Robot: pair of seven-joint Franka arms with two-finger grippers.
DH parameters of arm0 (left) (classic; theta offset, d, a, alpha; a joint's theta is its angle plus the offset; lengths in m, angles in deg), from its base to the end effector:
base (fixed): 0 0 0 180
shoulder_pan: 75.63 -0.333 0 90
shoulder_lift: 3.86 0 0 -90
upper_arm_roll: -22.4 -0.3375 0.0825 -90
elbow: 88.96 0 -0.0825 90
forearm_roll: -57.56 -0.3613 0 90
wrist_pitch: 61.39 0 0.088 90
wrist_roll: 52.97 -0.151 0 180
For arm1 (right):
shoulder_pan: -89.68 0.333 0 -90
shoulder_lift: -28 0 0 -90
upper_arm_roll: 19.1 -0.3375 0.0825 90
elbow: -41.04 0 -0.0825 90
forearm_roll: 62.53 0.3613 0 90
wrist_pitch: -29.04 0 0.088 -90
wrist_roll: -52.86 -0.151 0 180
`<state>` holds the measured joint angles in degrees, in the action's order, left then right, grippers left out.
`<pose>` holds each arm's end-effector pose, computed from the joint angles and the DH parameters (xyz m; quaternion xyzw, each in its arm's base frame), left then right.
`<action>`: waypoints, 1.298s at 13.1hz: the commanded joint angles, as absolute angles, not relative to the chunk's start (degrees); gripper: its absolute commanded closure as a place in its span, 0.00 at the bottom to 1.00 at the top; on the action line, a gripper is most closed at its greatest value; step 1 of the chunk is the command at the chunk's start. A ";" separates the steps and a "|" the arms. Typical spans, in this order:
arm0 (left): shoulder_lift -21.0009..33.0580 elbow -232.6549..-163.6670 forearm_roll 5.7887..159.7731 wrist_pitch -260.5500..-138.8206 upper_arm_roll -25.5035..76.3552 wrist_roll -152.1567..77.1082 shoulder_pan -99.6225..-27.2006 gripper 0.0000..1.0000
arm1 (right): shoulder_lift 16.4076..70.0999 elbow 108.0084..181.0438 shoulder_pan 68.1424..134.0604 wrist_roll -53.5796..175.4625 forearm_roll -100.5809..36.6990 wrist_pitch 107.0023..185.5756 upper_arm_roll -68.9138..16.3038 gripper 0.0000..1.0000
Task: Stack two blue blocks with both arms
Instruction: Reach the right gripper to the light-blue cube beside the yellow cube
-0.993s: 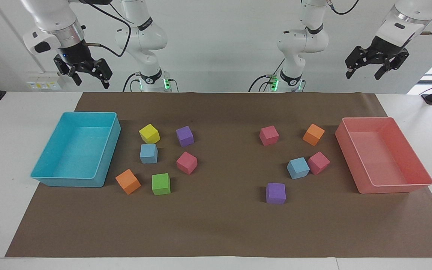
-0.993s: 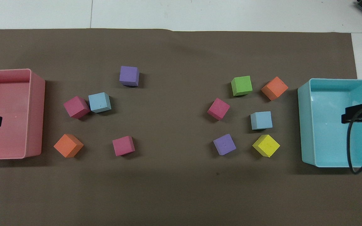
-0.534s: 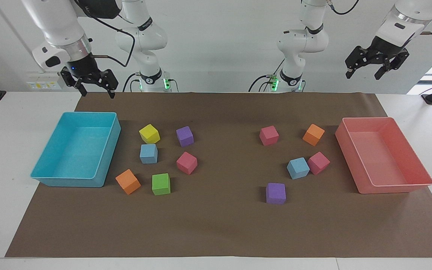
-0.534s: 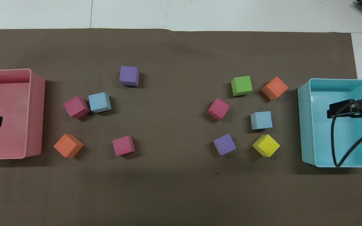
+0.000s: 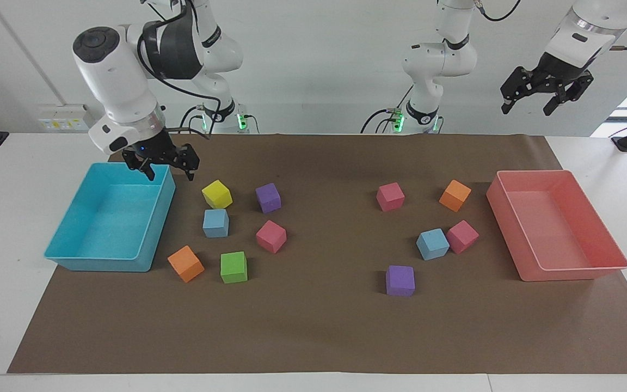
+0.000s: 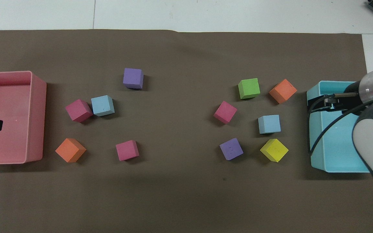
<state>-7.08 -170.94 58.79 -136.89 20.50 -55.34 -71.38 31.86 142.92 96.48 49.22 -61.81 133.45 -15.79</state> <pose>0.4804 -0.0227 0.6702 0.9986 -0.0436 -0.0285 0.0114 0.5584 0.0363 0.4926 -0.9999 0.0029 0.0118 0.0034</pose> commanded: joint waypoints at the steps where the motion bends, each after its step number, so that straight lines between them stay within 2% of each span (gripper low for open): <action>1: -7.99 -171.58 59.40 -136.62 20.03 -55.08 -70.71 0.00 | 33.97 145.62 97.41 50.13 -60.69 138.88 -15.76 0.00; 6: -8.07 -171.67 59.32 -136.45 19.94 -54.90 -70.71 0.00 | 35.38 154.49 98.46 50.75 -59.81 149.77 -15.76 0.00; 10: -8.16 -171.93 59.40 -136.54 20.02 -54.99 -70.71 0.00 | 37.75 156.78 98.90 51.45 -57.87 153.49 -15.76 0.00; 14: -8.43 -172.02 59.40 -136.27 20.03 -54.90 -70.62 0.00 | 38.98 161.53 99.08 54.78 -57.78 160.51 -15.76 0.00; 17: -8.43 -171.93 59.40 -136.36 20.03 -54.99 -70.62 0.00 | 41.27 161.54 99.43 54.79 -57.78 162.90 -15.76 0.00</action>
<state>-7.16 -170.95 58.81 -136.87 20.50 -55.31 -71.38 40.44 161.04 99.20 52.65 -59.15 160.97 -15.81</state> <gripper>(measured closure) 0.000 0.000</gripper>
